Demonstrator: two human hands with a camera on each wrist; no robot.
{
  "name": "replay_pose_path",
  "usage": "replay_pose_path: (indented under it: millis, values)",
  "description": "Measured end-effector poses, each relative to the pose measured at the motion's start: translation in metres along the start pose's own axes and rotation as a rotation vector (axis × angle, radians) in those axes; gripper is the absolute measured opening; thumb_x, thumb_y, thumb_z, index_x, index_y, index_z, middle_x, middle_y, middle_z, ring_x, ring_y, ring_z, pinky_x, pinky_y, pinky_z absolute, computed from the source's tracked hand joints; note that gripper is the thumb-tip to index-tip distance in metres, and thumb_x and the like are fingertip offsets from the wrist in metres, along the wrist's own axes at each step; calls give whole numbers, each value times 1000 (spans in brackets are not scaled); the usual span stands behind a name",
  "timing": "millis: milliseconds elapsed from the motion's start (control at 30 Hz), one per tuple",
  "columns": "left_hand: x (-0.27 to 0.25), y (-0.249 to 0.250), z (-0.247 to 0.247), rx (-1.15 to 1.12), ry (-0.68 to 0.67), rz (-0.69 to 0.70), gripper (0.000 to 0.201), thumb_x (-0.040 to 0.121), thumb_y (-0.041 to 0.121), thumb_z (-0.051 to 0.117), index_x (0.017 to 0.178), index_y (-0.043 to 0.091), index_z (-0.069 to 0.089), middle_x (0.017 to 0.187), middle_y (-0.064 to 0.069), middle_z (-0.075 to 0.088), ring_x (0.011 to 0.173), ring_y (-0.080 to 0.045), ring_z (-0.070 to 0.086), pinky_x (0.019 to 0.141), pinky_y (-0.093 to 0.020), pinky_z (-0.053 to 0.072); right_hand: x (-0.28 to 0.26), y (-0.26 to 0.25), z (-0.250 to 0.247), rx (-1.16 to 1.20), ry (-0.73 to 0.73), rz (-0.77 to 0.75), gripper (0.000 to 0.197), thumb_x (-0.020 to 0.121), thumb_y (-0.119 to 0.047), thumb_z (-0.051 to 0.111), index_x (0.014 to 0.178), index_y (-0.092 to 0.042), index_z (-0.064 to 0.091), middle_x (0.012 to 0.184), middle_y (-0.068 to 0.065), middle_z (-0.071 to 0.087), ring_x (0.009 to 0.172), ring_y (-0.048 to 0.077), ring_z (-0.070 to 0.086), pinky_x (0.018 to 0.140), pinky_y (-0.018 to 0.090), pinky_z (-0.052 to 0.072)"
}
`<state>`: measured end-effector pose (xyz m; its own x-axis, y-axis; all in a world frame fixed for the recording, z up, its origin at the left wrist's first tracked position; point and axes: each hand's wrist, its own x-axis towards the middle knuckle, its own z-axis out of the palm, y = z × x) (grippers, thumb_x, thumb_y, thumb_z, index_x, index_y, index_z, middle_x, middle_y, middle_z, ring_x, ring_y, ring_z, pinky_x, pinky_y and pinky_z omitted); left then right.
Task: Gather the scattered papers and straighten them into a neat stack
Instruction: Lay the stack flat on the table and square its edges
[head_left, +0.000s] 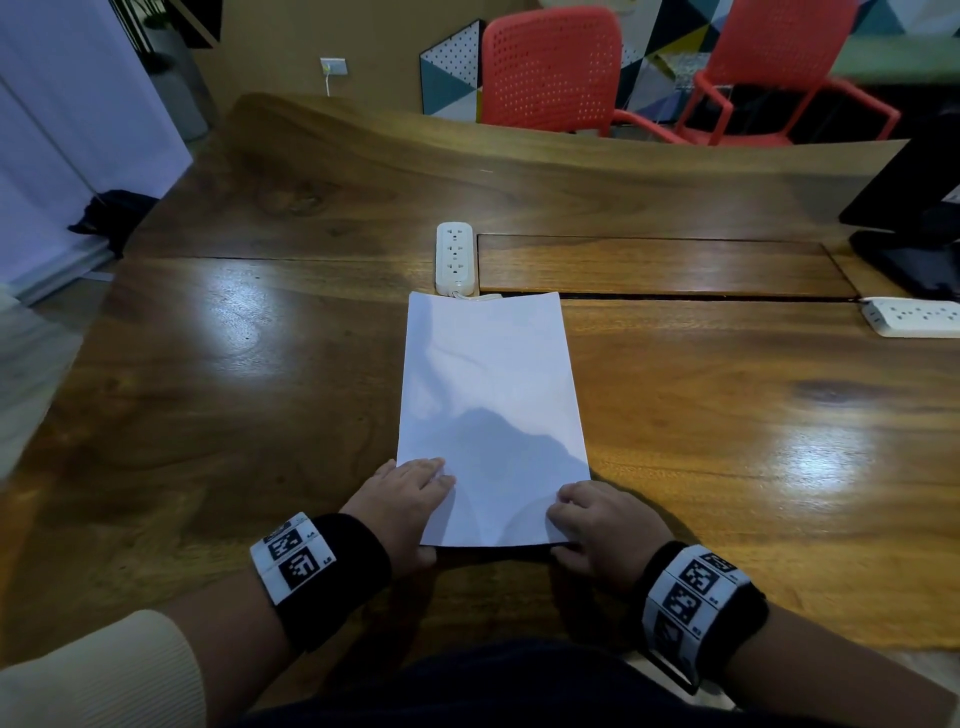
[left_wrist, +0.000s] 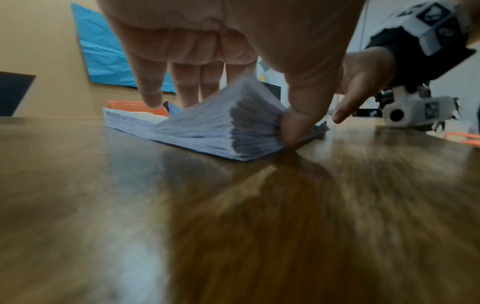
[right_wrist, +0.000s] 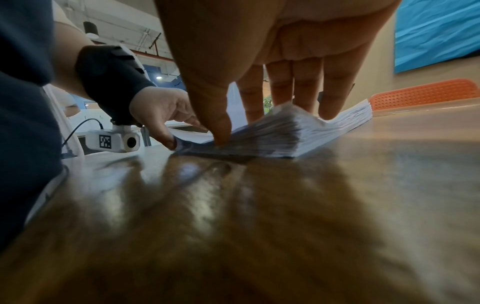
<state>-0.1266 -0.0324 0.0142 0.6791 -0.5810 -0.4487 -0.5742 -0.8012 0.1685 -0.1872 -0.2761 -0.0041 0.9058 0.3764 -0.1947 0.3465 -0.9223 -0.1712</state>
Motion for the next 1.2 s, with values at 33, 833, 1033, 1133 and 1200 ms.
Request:
replay_pose_path:
  millis: [33,833,1033,1133,1200]
  values:
    - [-1,-2,-2,-32,13,5,72,82,41,58,144,25,23,157,-1,18,144,-19,16,117,-39,13,-2,1,-1,18,11,10,28,52,-41,82,70,-24,68,77,-5,68,65,12,65,51,22,52]
    - [-11,-14,-4,-211,30,-182,98,67,59,67,146,29,18,159,7,8,145,-18,17,114,-31,24,-7,5,-21,271,-172,404,76,81,-47,63,145,-25,28,151,-4,34,134,17,38,108,33,36]
    - [-11,-12,-2,-266,32,-206,107,61,64,68,146,28,14,159,7,6,144,-17,18,113,-32,27,-8,1,-25,258,-172,423,77,83,-48,60,146,-22,24,152,-2,34,135,18,37,108,33,36]
    - [-13,-12,-4,-336,69,-261,101,69,67,58,147,23,12,159,5,7,144,-16,20,113,-32,25,-8,0,-27,267,-172,456,78,85,-50,56,148,-20,20,151,0,37,135,19,38,107,32,36]
    - [-12,-11,-5,-358,84,-300,81,84,58,45,147,19,12,159,2,12,144,-15,19,113,-30,23,-9,-2,-28,272,-176,465,76,87,-49,53,148,-20,18,147,3,42,131,21,43,102,32,39]
